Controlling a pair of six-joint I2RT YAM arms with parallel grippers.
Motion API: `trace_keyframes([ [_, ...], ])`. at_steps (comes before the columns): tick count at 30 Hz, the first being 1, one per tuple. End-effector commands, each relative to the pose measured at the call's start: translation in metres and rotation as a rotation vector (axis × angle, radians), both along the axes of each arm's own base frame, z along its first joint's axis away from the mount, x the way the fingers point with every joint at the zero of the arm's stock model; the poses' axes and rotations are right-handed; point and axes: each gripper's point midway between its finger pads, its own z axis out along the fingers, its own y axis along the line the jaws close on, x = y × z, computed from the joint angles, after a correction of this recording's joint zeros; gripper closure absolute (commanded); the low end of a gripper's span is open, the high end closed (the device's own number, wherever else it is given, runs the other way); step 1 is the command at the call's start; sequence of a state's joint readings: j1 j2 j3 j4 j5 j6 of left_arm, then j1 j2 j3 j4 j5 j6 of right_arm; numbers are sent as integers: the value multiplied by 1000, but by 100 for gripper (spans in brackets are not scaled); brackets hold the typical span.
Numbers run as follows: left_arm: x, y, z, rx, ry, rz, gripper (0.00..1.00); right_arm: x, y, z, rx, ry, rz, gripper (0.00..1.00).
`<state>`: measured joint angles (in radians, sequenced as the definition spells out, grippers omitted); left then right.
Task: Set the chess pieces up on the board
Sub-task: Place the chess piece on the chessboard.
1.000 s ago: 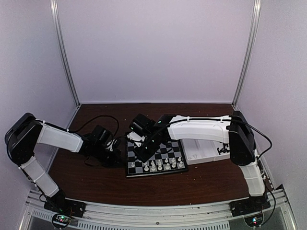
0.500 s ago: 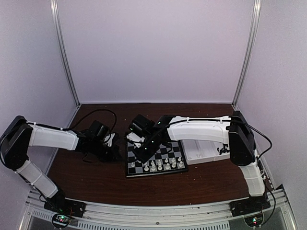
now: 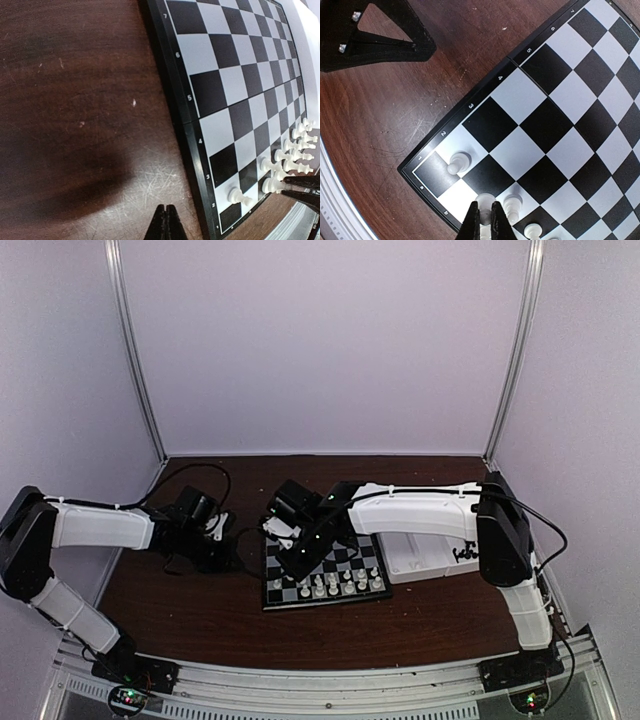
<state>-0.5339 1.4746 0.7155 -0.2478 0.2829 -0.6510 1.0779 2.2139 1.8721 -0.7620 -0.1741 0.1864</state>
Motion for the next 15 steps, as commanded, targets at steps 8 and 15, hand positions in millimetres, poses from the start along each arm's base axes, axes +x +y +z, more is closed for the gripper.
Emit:
trace_keyframes([
  [8,10,7,15,2,-62,14,100,5,11,-2,1,-37,-1,93],
  [15,9,9,16,2,-69,18,100,6,15,-7,-4,-39,-1,93],
])
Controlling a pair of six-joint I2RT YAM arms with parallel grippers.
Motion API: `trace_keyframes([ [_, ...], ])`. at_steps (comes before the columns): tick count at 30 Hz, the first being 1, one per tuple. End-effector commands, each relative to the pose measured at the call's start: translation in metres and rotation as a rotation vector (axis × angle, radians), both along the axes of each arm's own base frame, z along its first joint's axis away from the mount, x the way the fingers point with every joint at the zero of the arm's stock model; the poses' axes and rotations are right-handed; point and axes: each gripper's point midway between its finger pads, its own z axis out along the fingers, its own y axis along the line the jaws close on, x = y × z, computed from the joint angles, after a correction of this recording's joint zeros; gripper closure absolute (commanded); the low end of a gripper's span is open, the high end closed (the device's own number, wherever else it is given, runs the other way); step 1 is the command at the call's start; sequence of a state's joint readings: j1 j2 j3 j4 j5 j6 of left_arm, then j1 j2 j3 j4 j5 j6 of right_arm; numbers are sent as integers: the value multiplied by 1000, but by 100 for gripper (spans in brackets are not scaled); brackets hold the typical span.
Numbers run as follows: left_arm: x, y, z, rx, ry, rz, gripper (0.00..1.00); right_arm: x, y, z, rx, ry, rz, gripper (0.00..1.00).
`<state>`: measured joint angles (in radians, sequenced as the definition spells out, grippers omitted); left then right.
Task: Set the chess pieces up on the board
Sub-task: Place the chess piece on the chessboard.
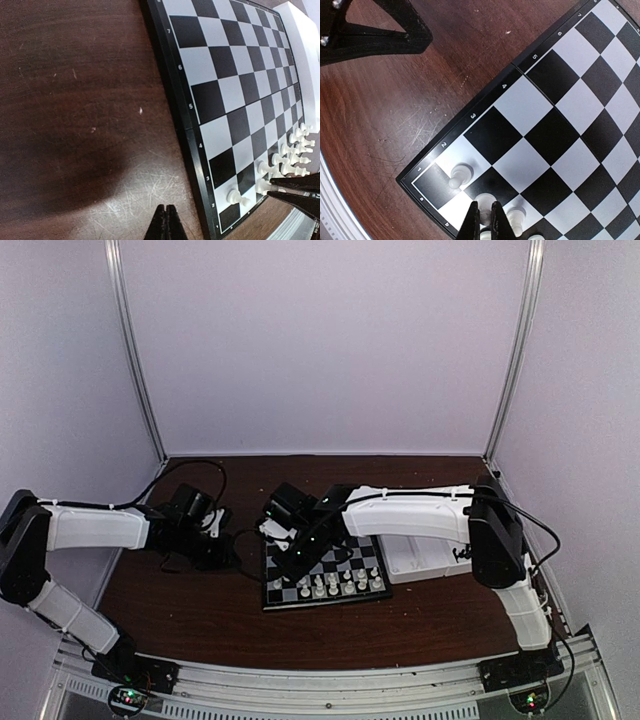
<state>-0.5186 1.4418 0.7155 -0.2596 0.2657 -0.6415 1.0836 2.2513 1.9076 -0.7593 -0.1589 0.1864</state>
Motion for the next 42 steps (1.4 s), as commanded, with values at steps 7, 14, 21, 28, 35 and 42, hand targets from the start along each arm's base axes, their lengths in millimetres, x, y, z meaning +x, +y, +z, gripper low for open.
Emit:
trace_keyframes([
  [7,5,8,10,8,-47,12,100,4,5,-8,-23,-29,-2,93],
  [14,6,11,13,12,-55,17,100,3,5,-13,-29,-23,-1,93],
  [21,6,12,13,13,-55,18,100,2,4,-19,-39,-16,-2,91],
  [28,6,12,13,11,-56,17,100,2,3,-21,-48,-21,-5,90],
  [35,6,12,15,10,-59,17,100,4,3,-13,-44,-37,-3,83],
  [42,5,12,14,10,-58,15,100,5,4,-4,-31,-50,-2,83],
])
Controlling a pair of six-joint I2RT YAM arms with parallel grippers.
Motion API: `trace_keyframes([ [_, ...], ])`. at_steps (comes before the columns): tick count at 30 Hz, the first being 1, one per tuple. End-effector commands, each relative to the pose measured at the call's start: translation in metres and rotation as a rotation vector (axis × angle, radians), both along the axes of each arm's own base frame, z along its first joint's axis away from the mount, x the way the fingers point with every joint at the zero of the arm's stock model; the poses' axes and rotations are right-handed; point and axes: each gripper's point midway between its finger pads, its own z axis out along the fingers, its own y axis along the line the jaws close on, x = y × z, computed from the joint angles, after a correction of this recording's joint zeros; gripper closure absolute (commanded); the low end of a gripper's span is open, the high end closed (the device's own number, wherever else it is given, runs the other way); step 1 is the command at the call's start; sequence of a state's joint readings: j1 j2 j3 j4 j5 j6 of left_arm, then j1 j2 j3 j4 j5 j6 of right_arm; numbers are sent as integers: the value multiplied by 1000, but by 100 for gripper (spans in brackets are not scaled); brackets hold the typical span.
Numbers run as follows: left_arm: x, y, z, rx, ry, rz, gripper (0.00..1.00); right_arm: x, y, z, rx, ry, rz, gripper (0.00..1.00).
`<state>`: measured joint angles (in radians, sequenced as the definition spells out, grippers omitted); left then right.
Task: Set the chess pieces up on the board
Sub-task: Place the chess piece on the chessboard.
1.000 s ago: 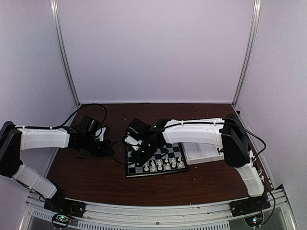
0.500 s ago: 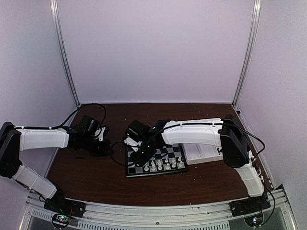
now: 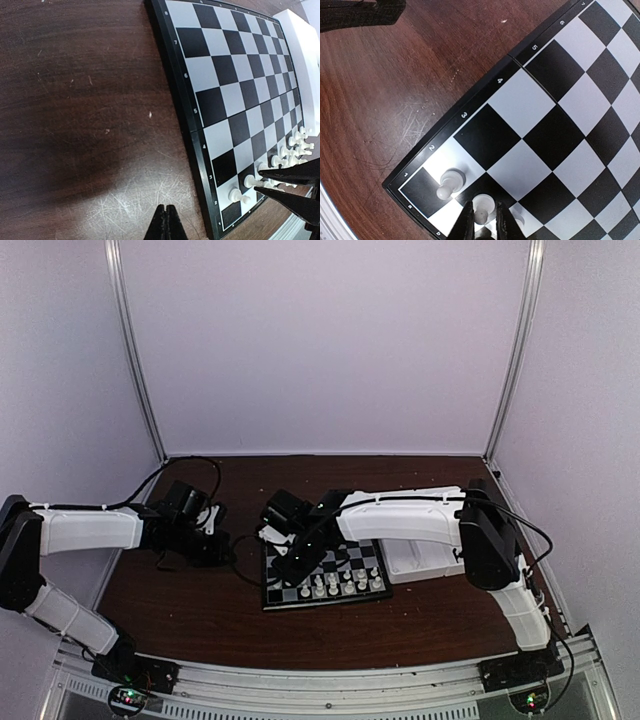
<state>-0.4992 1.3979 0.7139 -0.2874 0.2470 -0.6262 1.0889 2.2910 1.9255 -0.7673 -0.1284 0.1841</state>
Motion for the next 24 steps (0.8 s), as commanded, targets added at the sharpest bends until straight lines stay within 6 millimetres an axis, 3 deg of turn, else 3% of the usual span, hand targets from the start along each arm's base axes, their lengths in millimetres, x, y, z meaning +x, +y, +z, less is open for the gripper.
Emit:
trace_keyframes([
  [1,3,3,4,-1,-29,-2,100,3,5,13,12,-41,6,83],
  [19,4,4,16,-9,-70,-1,100,9,2,75,104,-130,8,82],
  [24,4,3,21,-11,-82,-17,100,21,-12,84,92,-161,-48,82],
])
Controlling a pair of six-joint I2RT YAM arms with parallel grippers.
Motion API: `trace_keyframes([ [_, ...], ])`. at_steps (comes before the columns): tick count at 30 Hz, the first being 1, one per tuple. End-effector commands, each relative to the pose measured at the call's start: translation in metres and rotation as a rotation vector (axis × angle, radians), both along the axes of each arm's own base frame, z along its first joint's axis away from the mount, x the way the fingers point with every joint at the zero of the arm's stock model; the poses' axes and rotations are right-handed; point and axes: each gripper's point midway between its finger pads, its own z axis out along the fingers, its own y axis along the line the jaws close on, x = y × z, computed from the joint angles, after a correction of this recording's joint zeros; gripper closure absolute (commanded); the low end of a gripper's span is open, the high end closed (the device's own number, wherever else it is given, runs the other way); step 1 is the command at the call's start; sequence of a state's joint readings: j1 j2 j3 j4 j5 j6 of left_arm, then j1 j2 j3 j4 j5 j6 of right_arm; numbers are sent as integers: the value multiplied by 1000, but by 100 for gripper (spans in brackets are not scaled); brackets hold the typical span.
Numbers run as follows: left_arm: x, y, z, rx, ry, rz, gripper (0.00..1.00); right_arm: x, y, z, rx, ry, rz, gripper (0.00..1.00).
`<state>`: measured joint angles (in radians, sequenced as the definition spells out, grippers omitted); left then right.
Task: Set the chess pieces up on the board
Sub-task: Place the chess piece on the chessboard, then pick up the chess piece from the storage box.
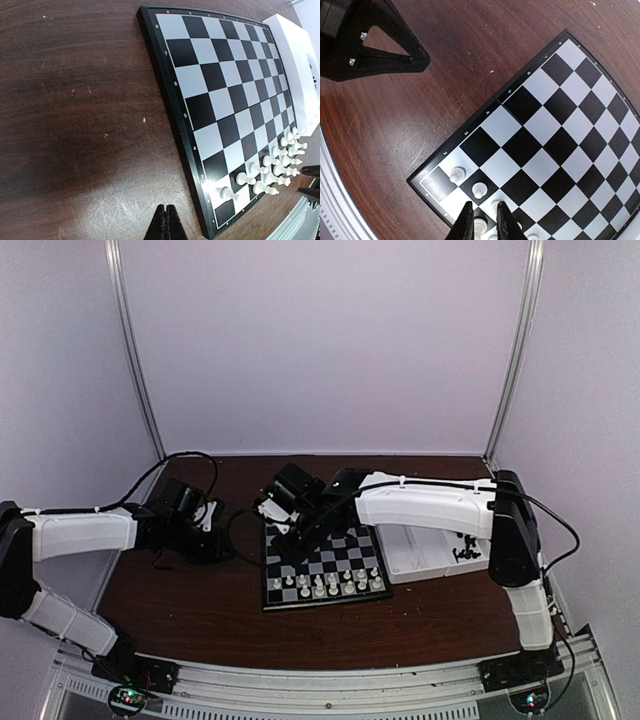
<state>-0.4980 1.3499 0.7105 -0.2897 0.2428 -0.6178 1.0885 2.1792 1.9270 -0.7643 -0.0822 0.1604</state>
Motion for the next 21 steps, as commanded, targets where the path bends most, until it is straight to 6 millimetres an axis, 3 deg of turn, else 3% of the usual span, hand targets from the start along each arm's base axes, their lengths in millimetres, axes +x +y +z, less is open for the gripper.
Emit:
trace_keyframes([
  [1,3,2,9,4,-44,-19,100,17,-17,26,11,-68,-67,82],
  [7,7,0,20,8,-77,-36,99,40,-62,36,2,-106,-171,82],
  [12,12,-1,36,8,-105,-39,86,56,-110,33,-23,-100,-275,83],
  [18,22,7,59,23,-196,8,61,59,-176,22,-60,-32,-423,83],
  [21,23,14,70,23,-245,41,43,51,-210,11,-113,14,-485,83],
])
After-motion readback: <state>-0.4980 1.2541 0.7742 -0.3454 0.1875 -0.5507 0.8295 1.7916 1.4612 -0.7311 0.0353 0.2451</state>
